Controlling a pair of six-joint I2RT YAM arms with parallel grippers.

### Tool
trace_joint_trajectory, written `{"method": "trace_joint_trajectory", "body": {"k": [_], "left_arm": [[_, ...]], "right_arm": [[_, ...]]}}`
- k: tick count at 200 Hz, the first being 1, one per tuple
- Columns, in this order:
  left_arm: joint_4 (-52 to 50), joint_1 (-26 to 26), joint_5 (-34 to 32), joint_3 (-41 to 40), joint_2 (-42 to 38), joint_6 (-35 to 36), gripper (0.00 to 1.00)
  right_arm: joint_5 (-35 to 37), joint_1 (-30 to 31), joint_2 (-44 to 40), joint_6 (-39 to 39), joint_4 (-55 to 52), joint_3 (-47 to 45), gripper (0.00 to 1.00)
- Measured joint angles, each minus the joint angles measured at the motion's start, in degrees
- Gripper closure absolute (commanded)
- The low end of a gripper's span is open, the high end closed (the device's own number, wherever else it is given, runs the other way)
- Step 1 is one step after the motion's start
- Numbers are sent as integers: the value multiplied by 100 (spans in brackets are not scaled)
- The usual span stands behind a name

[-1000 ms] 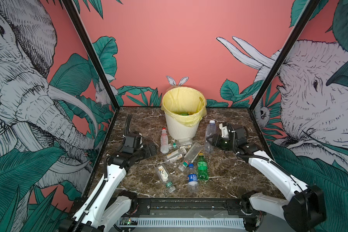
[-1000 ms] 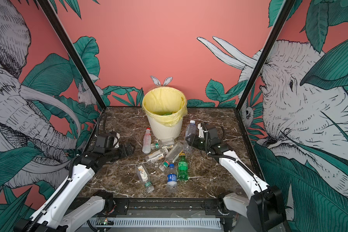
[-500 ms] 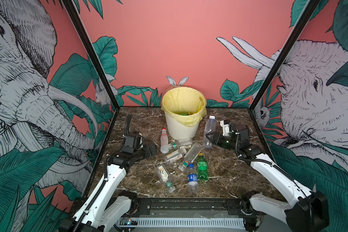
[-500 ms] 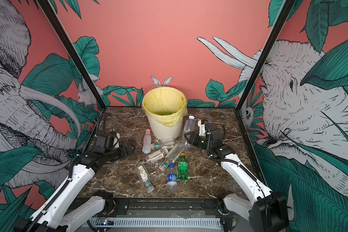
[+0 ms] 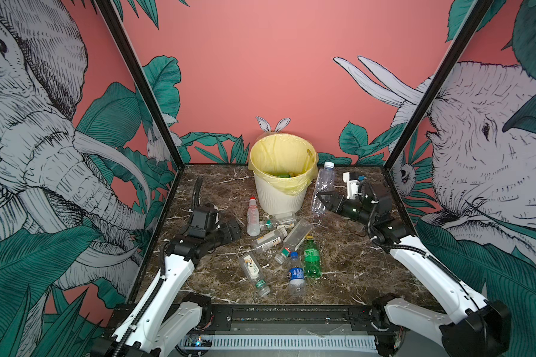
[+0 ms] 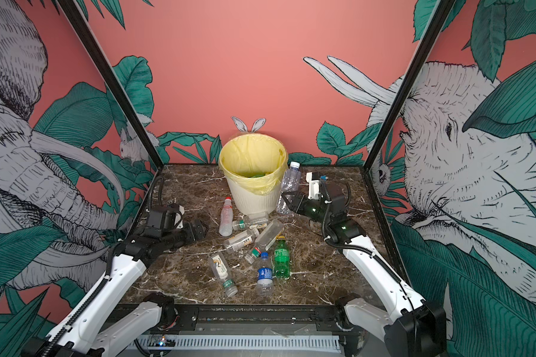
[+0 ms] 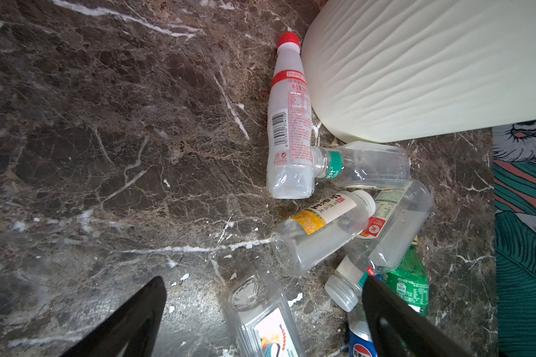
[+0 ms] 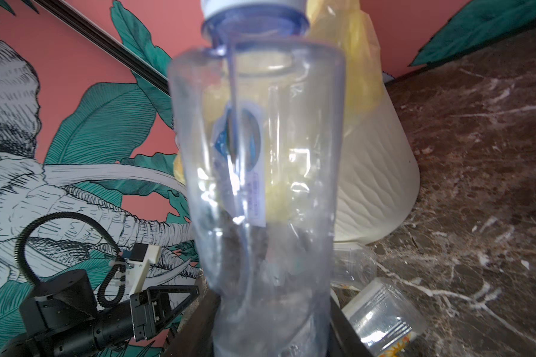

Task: Throw the plastic bottles in the bin
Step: Throw the plastic bottle into the trash bin.

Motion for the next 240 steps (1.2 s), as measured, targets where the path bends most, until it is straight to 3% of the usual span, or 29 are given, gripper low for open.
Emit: {"method": "trace_joint_trajectory", "body": {"k": [67, 117, 126, 152, 184, 240], "left_arm": [[2, 26, -2, -144, -151, -4, 1], [68, 26, 24, -197, -181, -72, 1], [81, 26, 33, -225, -208, -90, 1], [83, 26, 70, -245, -249, -120, 1], [79, 31, 92, -245, -334, -157, 1], [74, 35, 103, -245, -431, -208, 1]], "right_arm": [[149, 0, -446, 11, 216, -280, 54], [153, 42, 640, 52, 243, 1325, 55], [153, 90, 1029, 70, 236, 1851, 49], [173, 275, 2238, 46, -37, 3574, 1], [157, 385, 3088, -63, -660, 4765, 1], [599, 339, 2048, -531, -1386, 3956, 1]]}}
